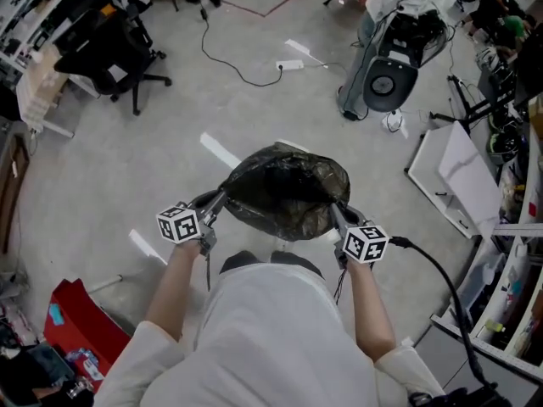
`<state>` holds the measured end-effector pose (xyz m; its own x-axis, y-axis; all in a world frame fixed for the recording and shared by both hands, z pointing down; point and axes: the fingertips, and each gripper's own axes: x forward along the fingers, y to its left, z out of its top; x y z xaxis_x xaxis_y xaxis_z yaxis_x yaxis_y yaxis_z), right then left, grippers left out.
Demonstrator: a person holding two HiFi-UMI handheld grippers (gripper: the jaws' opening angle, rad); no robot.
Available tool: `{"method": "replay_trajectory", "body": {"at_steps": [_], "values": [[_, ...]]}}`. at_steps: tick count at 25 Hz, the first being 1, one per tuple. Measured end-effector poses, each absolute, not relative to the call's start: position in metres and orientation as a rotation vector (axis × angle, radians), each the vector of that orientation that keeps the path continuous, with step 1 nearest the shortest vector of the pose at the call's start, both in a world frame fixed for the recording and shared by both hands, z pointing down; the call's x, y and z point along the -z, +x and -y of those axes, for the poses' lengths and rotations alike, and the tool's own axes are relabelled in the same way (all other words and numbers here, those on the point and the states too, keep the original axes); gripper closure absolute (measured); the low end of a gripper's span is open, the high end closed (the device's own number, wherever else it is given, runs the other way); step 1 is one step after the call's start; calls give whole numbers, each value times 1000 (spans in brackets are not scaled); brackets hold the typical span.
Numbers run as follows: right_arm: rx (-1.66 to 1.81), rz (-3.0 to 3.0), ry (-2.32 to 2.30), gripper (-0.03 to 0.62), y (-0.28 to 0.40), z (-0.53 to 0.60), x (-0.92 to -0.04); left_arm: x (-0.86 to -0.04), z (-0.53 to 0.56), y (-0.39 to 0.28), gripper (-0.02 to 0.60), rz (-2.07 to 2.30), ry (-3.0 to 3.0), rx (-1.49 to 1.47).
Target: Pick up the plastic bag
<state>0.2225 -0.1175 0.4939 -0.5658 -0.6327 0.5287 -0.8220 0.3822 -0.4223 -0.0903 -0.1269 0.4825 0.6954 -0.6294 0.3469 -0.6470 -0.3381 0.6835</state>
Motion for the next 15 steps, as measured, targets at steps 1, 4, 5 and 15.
{"method": "replay_trajectory", "body": {"at_steps": [1, 4, 5, 15], "values": [[-951, 2380, 1306, 591, 220, 113, -483, -472, 123, -95, 574, 970, 2063, -11], [-909, 2409, 1375, 591, 212, 96, -455, -446, 112, -108, 575, 952, 2100, 21], [-893, 2410, 1397, 591, 210, 90, -449, -440, 108, -113, 575, 949, 2112, 20], [-761, 2396, 1543, 591, 163, 12, -402, -389, 45, -156, 575, 933, 2284, -106]]}}
